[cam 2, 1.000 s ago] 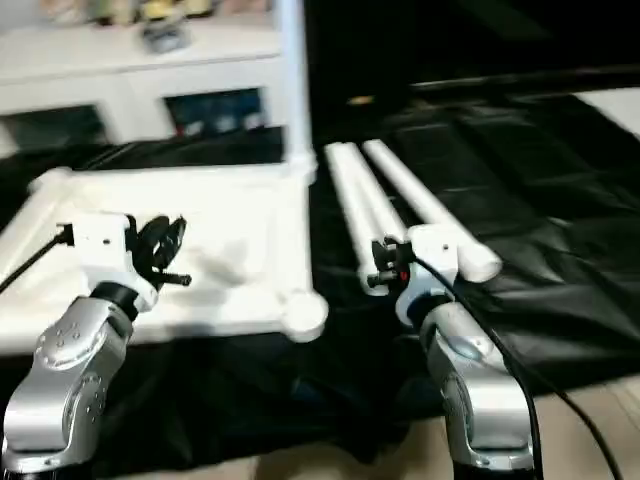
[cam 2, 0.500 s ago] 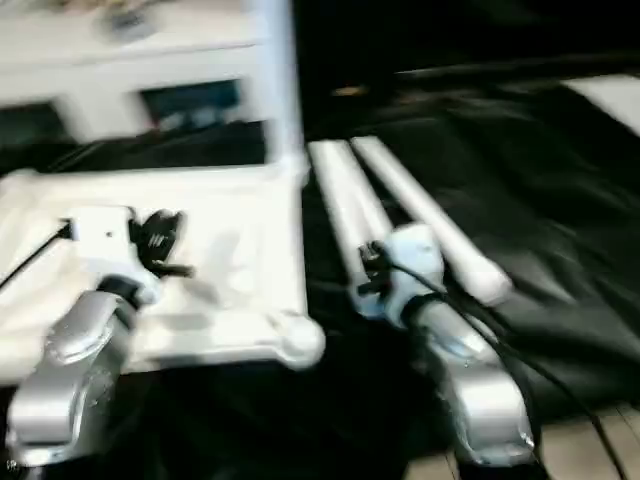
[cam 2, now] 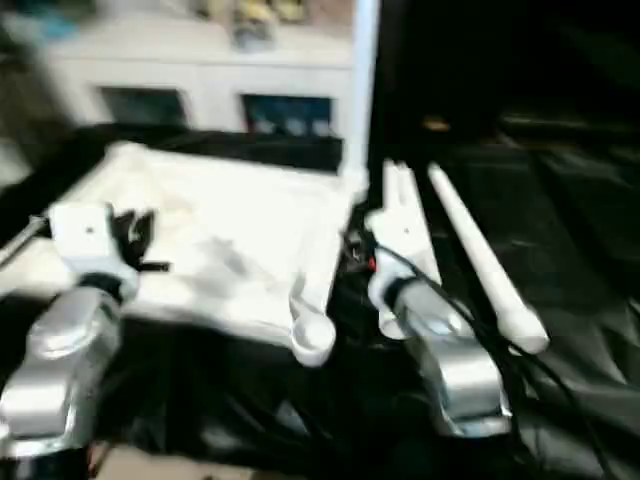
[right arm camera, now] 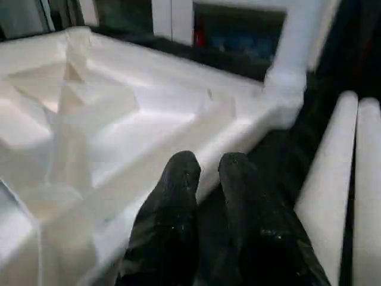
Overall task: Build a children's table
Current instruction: Move to table, then pick table leg
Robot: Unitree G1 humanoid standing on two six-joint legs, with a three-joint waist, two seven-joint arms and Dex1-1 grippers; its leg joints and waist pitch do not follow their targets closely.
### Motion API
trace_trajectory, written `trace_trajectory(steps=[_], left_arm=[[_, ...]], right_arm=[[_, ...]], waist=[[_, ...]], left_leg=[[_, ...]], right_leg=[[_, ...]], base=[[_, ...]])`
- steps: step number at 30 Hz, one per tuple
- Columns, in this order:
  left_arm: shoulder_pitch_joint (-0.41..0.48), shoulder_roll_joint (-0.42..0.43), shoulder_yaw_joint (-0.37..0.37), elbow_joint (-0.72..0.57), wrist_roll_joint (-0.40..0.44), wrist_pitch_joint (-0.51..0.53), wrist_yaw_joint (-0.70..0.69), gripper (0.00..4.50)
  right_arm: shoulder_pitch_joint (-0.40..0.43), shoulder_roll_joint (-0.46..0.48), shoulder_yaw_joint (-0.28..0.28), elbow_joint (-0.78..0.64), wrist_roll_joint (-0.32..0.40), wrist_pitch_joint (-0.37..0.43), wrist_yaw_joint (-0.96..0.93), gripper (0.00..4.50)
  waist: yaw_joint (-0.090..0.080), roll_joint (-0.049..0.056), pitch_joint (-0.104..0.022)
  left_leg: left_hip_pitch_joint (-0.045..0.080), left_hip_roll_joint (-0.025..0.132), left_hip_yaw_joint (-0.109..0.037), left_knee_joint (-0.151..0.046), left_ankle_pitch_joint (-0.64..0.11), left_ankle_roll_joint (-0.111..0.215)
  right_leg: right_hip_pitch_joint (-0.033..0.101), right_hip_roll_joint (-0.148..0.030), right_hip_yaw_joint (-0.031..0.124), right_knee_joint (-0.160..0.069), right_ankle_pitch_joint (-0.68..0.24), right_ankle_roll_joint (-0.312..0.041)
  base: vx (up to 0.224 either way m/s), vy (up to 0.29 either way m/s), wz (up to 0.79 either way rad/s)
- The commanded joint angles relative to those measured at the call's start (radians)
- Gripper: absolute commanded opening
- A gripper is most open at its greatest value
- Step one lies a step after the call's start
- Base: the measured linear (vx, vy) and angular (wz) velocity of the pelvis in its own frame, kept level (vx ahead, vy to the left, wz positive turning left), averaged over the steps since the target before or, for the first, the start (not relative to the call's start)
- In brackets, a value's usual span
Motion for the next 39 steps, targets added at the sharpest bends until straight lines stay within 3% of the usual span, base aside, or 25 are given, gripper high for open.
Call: trace_trajectory(steps=[1,2,3,4,7,11,13,15,17,18,19,20,21,22,25,26,27,29,31,33,35,36,37,38,39], left_arm=[[-0.012,0.028,0.001,0.019,0.002,0.008,-0.017,1.16],[-0.013,0.028,0.001,0.023,-0.003,0.003,-0.022,1.16],[-0.013,0.027,0.002,0.025,-0.009,-0.001,-0.024,1.16],[-0.013,0.027,0.002,0.025,-0.009,-0.001,-0.024,1.16],[-0.019,0.03,0.004,0.034,-0.016,0.0,-0.028,1.16],[-0.023,0.043,0.0,0.046,-0.03,0.014,-0.05,1.16],[-0.017,0.06,-0.013,0.045,-0.044,-0.004,-0.091,1.16],[-0.014,0.067,-0.015,0.044,-0.079,0.007,-0.135,1.16],[-0.013,0.096,-0.038,0.037,-0.138,0.048,-0.238,1.52],[-0.012,0.11,-0.051,0.034,-0.159,0.061,-0.278,1.52],[-0.01,0.135,-0.074,0.028,-0.175,0.063,-0.334,1.52],[-0.01,0.135,-0.074,0.028,-0.175,0.063,-0.334,1.58],[-0.01,0.141,-0.08,0.027,-0.179,0.064,-0.346,1.58],[-0.007,0.168,-0.105,0.022,-0.193,0.07,-0.401,1.88],[-0.001,0.255,-0.176,-0.001,-0.257,0.1,-0.587,1.92],[0.0,0.265,-0.183,-0.006,-0.274,0.111,-0.615,1.92],[0.0,0.268,-0.186,-0.009,-0.286,0.121,-0.629,2.28],[-0.003,0.278,-0.197,-0.02,-0.313,0.141,-0.66,2.39],[-0.005,0.29,-0.207,-0.026,-0.324,0.146,-0.681,2.35],[-0.008,0.31,-0.227,-0.03,-0.334,0.149,-0.707,2.79],[-0.007,0.314,-0.231,-0.031,-0.334,0.148,-0.708,2.82],[-0.006,0.316,-0.231,-0.032,-0.337,0.15,-0.709,2.78],[-0.004,0.317,-0.231,-0.035,-0.336,0.151,-0.707,3.07],[-0.001,0.318,-0.23,-0.037,-0.335,0.15,-0.71,3.24],[0.004,0.323,-0.229,-0.037,-0.328,0.145,-0.711,3.27]], right_arm=[[-0.002,0.009,0.013,-0.021,0.018,0.011,0.006,0.77],[0.001,0.01,0.012,-0.024,0.018,0.012,0.006,0.77],[0.002,0.011,0.011,-0.025,0.019,0.013,0.005,0.77],[0.002,0.011,0.01,-0.025,0.019,0.013,0.005,0.77],[-0.002,0.014,0.006,-0.027,0.02,0.022,-0.004,0.77],[-0.025,0.03,-0.019,-0.015,0.055,0.069,-0.009,0.96],[-0.063,0.042,-0.041,0.018,0.068,0.088,-0.021,1.14],[-0.089,0.043,-0.049,0.043,0.063,0.094,-0.031,1.38],[-0.155,0.031,-0.064,0.119,0.038,0.104,-0.061,1.54],[-0.18,0.026,-0.07,0.147,0.03,0.108,-0.074,1.54],[-0.217,0.019,-0.083,0.191,0.024,0.12,-0.092,1.66],[-0.217,0.019,-0.083,0.191,0.024,0.12,-0.092,1.82],[-0.224,0.018,-0.086,0.2,0.023,0.121,-0.096,1.82],[-0.258,0.01,-0.099,0.243,0.021,0.127,-0.11,1.97],[-0.387,-0.027,-0.118,0.431,0.007,0.171,-0.131,2.19],[-0.409,-0.033,-0.12,0.468,0.005,0.177,-0.135,2.19],[-0.422,-0.036,-0.123,0.491,0.004,0.176,-0.139,2.36],[-0.47,-0.043,-0.131,0.575,-0.003,0.168,-0.161,2.45],[-0.501,-0.048,-0.134,0.63,-0.009,0.165,-0.168,2.61],[-0.556,-0.058,-0.141,0.738,-0.008,0.155,-0.163,2.82],[-0.576,-0.062,-0.142,0.782,-0.004,0.155,-0.158,2.9],[-0.59,-0.065,-0.14,0.814,-0.004,0.156,-0.154,3.02],[-0.597,-0.067,-0.138,0.83,-0.005,0.153,-0.152,3.21],[-0.603,-0.069,-0.135,0.846,-0.008,0.148,-0.153,3.26],[-0.611,-0.071,-0.127,0.859,-0.015,0.162,-0.152,3.32]], waist=[[0.013,-0.026,-0.046],[0.009,-0.005,-0.052],[0.005,-0.004,-0.053],[0.002,0.01,-0.054],[-0.007,0.017,-0.053],[-0.023,0.02,-0.048],[-0.028,0.013,-0.049],[-0.032,0.019,-0.046],[-0.036,0.004,-0.045],[-0.037,0.011,-0.046],[-0.039,-0.006,-0.042],[-0.039,-0.006,-0.042],[-0.034,0.005,-0.044],[-0.033,-0.003,-0.044],[-0.034,-0.002,-0.048],[-0.033,0.011,-0.05],[-0.035,0.001,-0.05],[-0.033,0.006,-0.054],[-0.033,0.001,-0.054],[-0.032,-0.011,-0.051],[-0.031,-0.019,-0.048],[-0.031,-0.013,-0.049],[-0.031,-0.021,-0.047],[-0.03,-0.017,-0.048],[-0.03,-0.024,-0.048]], left_leg=[[-0.023,0.038,-0.007,-0.057,0.041,0.041],[-0.011,0.043,-0.003,-0.065,0.036,0.035],[-0.012,0.045,-0.002,-0.068,0.03,0.033],[-0.008,0.058,-0.001,-0.077,-0.004,0.015],[-0.001,0.07,-0.006,-0.09,-0.054,-0.002],[-0.001,0.069,0.001,-0.101,-0.096,0.01],[0.0,0.071,0.003,-0.104,-0.109,0.011],[0.001,0.07,0.008,-0.106,-0.122,0.008],[0.002,0.067,0.013,-0.108,-0.119,0.005],[0.001,0.063,0.014,-0.107,-0.113,-0.001],[0.002,0.065,0.021,-0.107,-0.116,-0.002],[0.002,0.065,0.021,-0.107,-0.116,-0.002],[0.004,0.064,0.025,-0.104,-0.106,-0.005],[0.003,0.063,0.024,-0.106,-0.093,-0.004],[0.003,0.063,0.026,-0.102,-0.039,-0.008],[0.005,0.062,0.025,-0.101,-0.031,-0.013],[0.0,0.06,0.032,-0.096,-0.01,-0.014],[0.0,0.057,0.035,-0.093,0.015,-0.004],[-0.001,0.058,0.036,-0.092,0.02,0.002],[0.0,0.057,0.042,-0.094,-0.003,0.01],[0.001,0.058,0.047,-0.095,-0.012,0.016],[0.003,0.06,0.047,-0.094,-0.01,0.015],[0.003,0.061,0.049,-0.095,-0.01,0.018],[0.003,0.063,0.049,-0.095,-0.007,0.017],[0.004,0.064,0.05,-0.095,-0.005,0.021]], right_leg=[[0.051,-0.094,0.09,-0.159,-0.104,0.072],[0.047,-0.081,0.072,-0.155,0.075,0.042],[0.048,-0.077,0.068,-0.153,0.12,0.024],[0.049,-0.081,0.06,-0.155,0.163,-0.03],[0.051,-0.086,0.057,-0.155,0.162,-0.081],[0.052,-0.093,0.055,-0.162,0.121,-0.121],[0.049,-0.096,0.057,-0.166,0.102,-0.126],[0.045,-0.099,0.058,-0.17,0.064,-0.137],[0.042,-0.1,0.06,-0.173,0.037,-0.144],[0.041,-0.101,0.06,-0.172,0.015,-0.149],[0.038,-0.096,0.062,-0.179,0.008,-0.145],[0.038,-0.096,0.062,-0.179,0.008,-0.145],[0.036,-0.099,0.064,-0.177,0.004,-0.145],[0.038,-0.1,0.064,-0.173,0.012,-0.15],[0.038,-0.096,0.062,-0.163,0.094,-0.16],[0.038,-0.096,0.062,-0.159,0.111,-0.165],[0.043,-0.093,0.064,-0.156,0.179,-0.175],[0.045,-0.094,0.063,-0.152,0.231,-0.184],[0.048,-0.094,0.063,-0.151,0.249,-0.192],[0.049,-0.094,0.064,-0.156,0.202,-0.197],[0.048,-0.092,0.066,-0.16,0.164,-0.194],[0.047,-0.092,0.065,-0.158,0.154,-0.199],[0.045,-0.091,0.066,-0.16,0.152,-0.197],[0.045,-0.092,0.066,-0.157,0.15,-0.198],[0.044,-0.091,0.066,-0.156,0.158,-0.2]], base=[[-0.04,-0.055,0.02],[-0.04,-0.055,0.02],[0.0,0.0,0.0],[0.0,0.0,0.0],[-0.002,0.019,0.0],[-0.01,0.057,-0.01],[0.0,0.0,0.0],[0.0,0.0,0.0],[0.0,0.0,0.0],[0.0,0.0,0.0],[0.0,0.0,0.0],[0.0,0.0,0.0],[0.0,0.0,0.0],[0.0,0.0,0.0],[0.0,0.0,0.0],[0.0,0.0,0.0],[0.0,0.0,0.0],[0.0,0.0,0.0],[0.0,0.0,0.0],[0.0,0.0,0.0],[0.0,0.0,0.0],[0.0,0.0,0.0],[0.0,0.0,0.0],[0.0,0.0,0.0],[0.0,0.0,0.0]])
